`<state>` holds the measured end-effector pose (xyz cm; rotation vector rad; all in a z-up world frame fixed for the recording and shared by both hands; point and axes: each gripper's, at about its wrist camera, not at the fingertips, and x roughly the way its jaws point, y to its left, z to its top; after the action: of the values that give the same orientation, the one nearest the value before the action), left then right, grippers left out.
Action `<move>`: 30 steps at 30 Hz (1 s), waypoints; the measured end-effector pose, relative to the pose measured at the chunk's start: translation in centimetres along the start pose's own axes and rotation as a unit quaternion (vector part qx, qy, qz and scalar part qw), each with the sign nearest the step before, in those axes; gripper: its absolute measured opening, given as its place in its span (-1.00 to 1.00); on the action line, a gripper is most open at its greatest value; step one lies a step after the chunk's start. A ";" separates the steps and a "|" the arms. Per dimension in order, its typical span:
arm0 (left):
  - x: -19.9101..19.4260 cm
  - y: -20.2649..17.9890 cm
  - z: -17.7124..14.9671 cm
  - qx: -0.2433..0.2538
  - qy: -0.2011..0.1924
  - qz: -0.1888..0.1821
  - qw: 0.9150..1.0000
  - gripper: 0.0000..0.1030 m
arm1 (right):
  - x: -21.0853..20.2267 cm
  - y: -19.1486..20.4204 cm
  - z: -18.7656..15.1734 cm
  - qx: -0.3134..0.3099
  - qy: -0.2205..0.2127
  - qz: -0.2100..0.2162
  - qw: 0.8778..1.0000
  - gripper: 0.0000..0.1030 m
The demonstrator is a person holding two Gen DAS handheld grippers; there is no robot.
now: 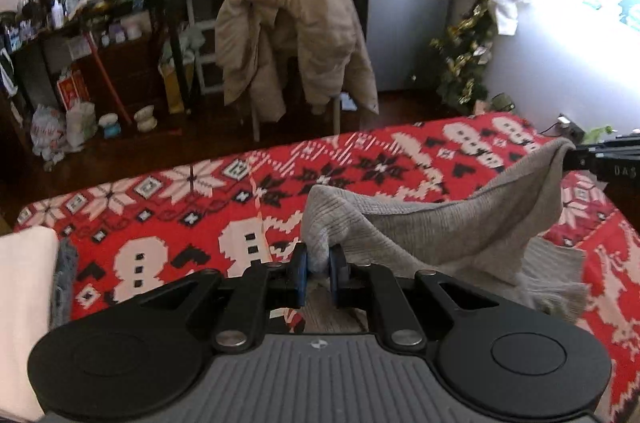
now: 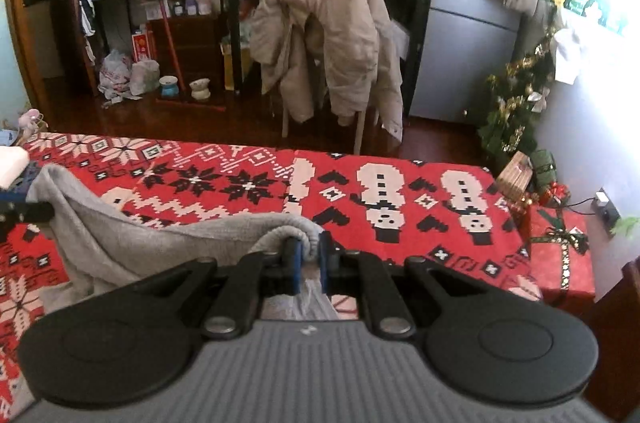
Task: Fold clothes
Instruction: 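Lower the shirt onto the bed and open both grippers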
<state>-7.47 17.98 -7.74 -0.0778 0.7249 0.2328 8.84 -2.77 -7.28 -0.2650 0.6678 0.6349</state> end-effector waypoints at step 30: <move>-3.7 3.3 -3.7 -0.099 0.020 -0.041 0.994 0.28 | -3.0 -0.8 -2.0 0.006 -0.061 0.038 0.997 0.99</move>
<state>-13.33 19.96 -8.02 -0.3022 0.7351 0.2241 6.55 -5.61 -6.79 -0.1880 0.5670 0.7145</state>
